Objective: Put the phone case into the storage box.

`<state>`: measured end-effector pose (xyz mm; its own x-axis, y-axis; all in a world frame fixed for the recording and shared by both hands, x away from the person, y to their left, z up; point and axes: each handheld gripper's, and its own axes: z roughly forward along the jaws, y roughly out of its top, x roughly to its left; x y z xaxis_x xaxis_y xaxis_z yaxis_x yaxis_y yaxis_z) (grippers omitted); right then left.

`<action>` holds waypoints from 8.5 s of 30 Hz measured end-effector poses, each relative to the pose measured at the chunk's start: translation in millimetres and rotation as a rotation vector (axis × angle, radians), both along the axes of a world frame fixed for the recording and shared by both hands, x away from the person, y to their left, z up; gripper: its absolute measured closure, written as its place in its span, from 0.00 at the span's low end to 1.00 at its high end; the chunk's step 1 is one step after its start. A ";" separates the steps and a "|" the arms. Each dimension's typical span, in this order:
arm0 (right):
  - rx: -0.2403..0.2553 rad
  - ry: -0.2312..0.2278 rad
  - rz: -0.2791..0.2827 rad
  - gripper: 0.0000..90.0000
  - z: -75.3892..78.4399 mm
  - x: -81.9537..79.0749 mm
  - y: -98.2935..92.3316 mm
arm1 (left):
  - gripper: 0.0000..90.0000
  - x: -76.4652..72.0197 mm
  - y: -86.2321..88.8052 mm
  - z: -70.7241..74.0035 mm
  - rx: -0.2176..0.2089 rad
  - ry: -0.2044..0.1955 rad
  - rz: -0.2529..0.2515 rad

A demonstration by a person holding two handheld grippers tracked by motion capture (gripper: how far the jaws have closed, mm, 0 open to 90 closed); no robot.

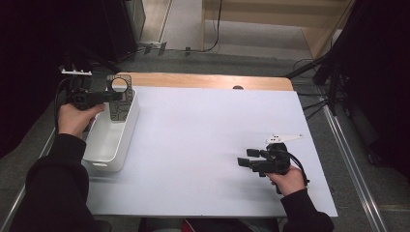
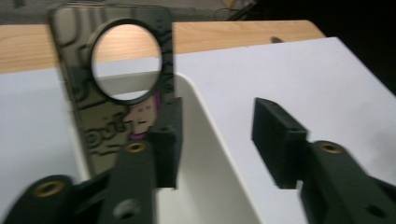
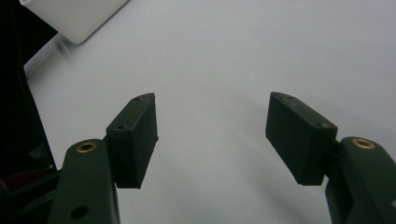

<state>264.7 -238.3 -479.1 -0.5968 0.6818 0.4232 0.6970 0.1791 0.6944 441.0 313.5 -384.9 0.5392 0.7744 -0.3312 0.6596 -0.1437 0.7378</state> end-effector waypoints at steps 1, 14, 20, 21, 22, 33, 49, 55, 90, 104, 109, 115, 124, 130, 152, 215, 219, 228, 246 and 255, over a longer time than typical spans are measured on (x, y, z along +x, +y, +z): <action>0.001 -0.004 0.003 0.37 -0.1 0.7 0.0 | 0.52 -1.3 -2.5 0.7 0.007 -0.003 -0.011; -0.004 -0.003 0.017 0.36 0.4 4.2 2.0 | 0.38 -23.6 -28.2 10.6 -0.021 -0.046 -0.115; -0.004 -0.002 0.023 0.36 0.2 4.8 2.9 | 0.38 -36.1 -42.6 13.4 -0.012 -0.067 -0.162; -0.003 -0.001 0.024 0.36 0.3 4.7 2.8 | 0.37 -38.5 -45.6 13.6 -0.018 -0.069 -0.174; -0.002 0.002 0.023 0.36 0.5 4.6 2.6 | 0.33 -39.8 -47.3 14.0 -0.024 -0.066 -0.180; 0.003 -0.004 0.018 0.36 1.0 4.4 -0.4 | 0.33 -57.9 -71.9 10.1 -0.030 -0.075 -0.248; -0.001 -0.004 0.014 0.36 -0.4 3.7 -0.4 | 0.33 -82.4 -96.5 0.4 -0.033 -0.090 -0.295; -0.001 -0.003 0.016 0.36 -1.0 3.4 0.3 | 0.33 -92.3 -105.8 -6.9 -0.032 -0.085 -0.309; -0.002 -0.014 0.025 0.35 -1.6 1.3 0.5 | 0.33 -136.6 -132.6 -49.3 -0.025 -0.104 -0.385; -0.005 -0.014 0.024 0.34 -2.8 -6.1 -4.8 | 0.33 -150.8 -125.0 -67.5 -0.010 -0.101 -0.394; -0.012 -0.014 0.025 0.34 -3.7 -8.5 -5.7 | 0.33 -156.8 -121.0 -72.6 0.012 -0.099 -0.401; -0.013 -0.014 0.020 0.33 -4.6 -11.6 -8.5 | 0.33 -162.5 -113.7 -75.9 0.018 -0.099 -0.403; -0.025 -0.024 0.024 0.33 -6.3 -17.6 -12.6 | 0.33 -169.6 -107.6 -79.4 0.031 -0.102 -0.405; -0.027 -0.038 0.024 0.33 -7.2 -20.1 -16.0 | 0.33 -172.9 -103.3 -80.4 0.038 -0.107 -0.403; -0.033 -0.038 0.025 0.33 -12.5 -23.4 -21.3 | 0.33 -179.4 -87.4 -84.5 0.040 -0.103 -0.381; -0.041 -0.040 0.058 0.32 -15.6 -21.6 -15.5 | 0.33 -176.8 -90.8 -87.6 0.029 -0.099 -0.405; -0.041 -0.039 0.057 0.32 -15.4 -21.6 -15.4 | 0.33 -176.9 -91.0 -87.8 0.030 -0.099 -0.404; -0.042 -0.039 0.059 0.32 -15.3 -21.8 -15.2 | 0.33 -177.0 -90.6 -87.5 0.027 -0.099 -0.403; -0.044 -0.039 0.065 0.32 -15.7 -21.5 -14.5 | 0.33 -176.9 -90.4 -87.6 0.025 -0.098 -0.405; -0.050 -0.036 0.070 0.32 -16.3 -21.4 -12.8 | 0.33 -176.8 -90.2 -87.6 0.026 -0.096 -0.407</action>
<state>243.3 -251.1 -495.4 -0.6579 0.6574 0.3673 0.6565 0.2617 0.7075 264.2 223.3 -472.6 0.8302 0.4995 -0.2475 0.4735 -0.3975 0.7860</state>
